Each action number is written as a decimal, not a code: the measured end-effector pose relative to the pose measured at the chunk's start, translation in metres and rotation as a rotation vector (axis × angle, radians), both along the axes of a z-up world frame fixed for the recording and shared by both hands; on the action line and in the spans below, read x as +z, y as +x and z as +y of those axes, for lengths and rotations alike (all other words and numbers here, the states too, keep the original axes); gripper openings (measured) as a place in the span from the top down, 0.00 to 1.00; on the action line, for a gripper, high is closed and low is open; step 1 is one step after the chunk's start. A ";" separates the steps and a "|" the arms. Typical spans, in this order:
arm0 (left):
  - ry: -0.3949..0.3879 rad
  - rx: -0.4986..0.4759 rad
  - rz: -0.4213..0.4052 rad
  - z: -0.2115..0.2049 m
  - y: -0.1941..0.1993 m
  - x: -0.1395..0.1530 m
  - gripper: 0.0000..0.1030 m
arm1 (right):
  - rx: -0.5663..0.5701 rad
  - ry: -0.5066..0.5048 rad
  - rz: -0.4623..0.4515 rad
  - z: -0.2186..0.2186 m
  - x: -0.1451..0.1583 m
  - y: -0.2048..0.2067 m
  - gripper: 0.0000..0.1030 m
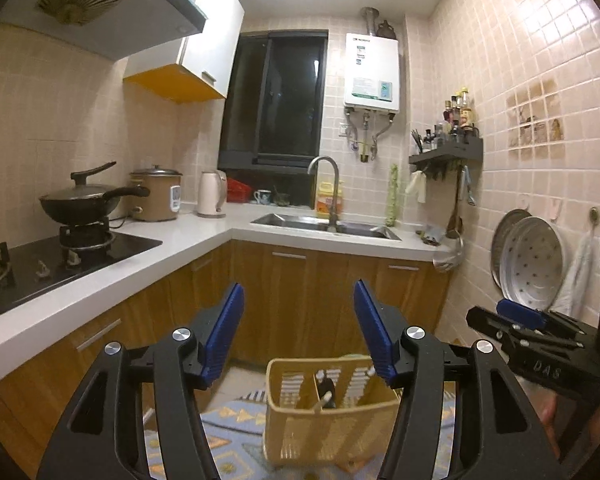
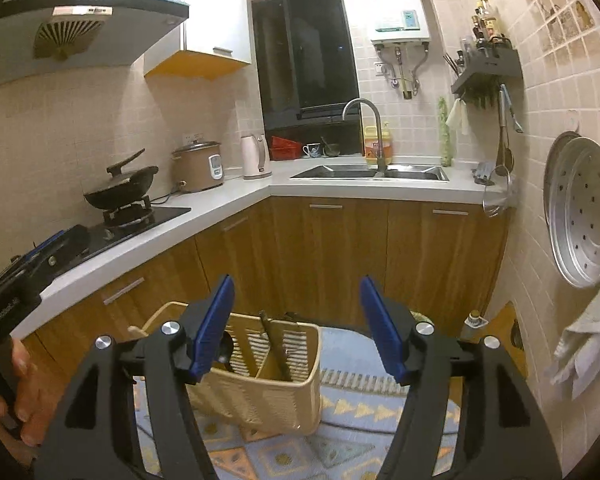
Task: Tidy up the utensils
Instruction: 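Carry both spoons over the beige caddy and open both tools to drop them, then grasp a clear plastic spoon with the left tool while the right tool grasps another, then lift both clear spoons into the beige caddy and open both tools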
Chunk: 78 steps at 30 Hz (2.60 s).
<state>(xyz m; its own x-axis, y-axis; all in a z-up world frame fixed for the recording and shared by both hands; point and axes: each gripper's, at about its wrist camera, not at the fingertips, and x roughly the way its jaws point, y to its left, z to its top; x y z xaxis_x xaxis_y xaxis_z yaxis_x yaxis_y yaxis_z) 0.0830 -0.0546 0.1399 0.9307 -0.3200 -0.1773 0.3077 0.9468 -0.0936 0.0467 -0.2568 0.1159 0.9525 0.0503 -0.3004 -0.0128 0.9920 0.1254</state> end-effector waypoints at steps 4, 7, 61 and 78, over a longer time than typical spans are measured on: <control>0.018 -0.030 0.051 0.018 -0.018 0.018 0.46 | 0.029 0.020 0.016 0.006 0.018 -0.021 0.40; 0.029 -0.058 0.116 0.031 -0.026 0.023 0.46 | 0.056 -0.014 0.066 0.018 0.025 -0.034 0.40; 0.475 -0.290 0.854 0.033 0.024 -0.203 0.88 | 0.335 -0.139 0.972 0.134 -0.195 0.013 0.56; 0.694 -0.376 0.832 -0.006 0.026 -0.212 0.91 | 0.335 -0.215 0.800 0.114 -0.159 -0.001 0.71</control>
<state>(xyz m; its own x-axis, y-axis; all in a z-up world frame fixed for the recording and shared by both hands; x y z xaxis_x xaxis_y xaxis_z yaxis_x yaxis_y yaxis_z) 0.1087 -0.0602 -0.0720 0.3087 -0.1462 -0.9399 0.6698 0.7350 0.1056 0.0454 -0.1433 -0.0427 0.3994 0.1547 -0.9036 -0.2948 0.9550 0.0332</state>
